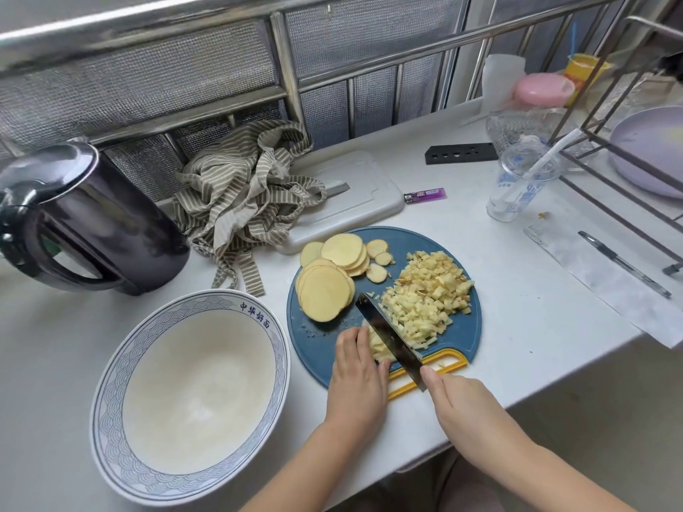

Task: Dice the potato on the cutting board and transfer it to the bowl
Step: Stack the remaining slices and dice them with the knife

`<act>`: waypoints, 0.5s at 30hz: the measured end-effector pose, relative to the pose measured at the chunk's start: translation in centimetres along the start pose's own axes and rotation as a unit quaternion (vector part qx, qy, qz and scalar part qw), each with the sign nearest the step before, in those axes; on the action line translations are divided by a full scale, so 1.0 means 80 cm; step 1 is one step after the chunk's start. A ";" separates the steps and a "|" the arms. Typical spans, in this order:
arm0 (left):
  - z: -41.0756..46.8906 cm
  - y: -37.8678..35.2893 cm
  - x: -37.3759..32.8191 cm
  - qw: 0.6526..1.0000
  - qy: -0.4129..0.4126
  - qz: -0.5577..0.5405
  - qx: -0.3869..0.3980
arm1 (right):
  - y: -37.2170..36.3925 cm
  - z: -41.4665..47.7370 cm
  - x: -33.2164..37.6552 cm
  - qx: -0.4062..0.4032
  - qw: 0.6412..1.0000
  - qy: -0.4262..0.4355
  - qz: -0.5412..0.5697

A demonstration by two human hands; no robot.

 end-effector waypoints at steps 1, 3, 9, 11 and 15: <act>0.001 -0.001 -0.001 1.000 -0.001 0.004 0.002 | 0.000 0.001 0.000 0.002 1.000 -0.003 -0.001; 0.001 0.000 -0.002 1.000 0.001 0.017 0.009 | -0.002 0.002 0.000 0.005 1.000 -0.011 -0.003; 0.002 0.001 -0.005 0.999 0.000 0.044 0.015 | -0.002 0.006 0.006 -0.005 0.999 -0.023 -0.030; 0.002 0.000 -0.005 0.998 0.001 0.052 0.020 | 0.000 0.007 0.009 -0.008 0.999 -0.024 -0.038; 0.003 0.000 -0.005 0.998 -0.001 0.058 0.030 | -0.001 0.005 0.014 -0.010 0.998 -0.034 -0.055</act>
Point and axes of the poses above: each hand's wrist, its own z-axis towards the middle knuckle, its own y-axis out of the back of the hand, x = y × z, the point moved 2 cm from there along z, towards the middle knuckle, and after that the axes turned 8 degrees about -y, right-handed, at the moved point
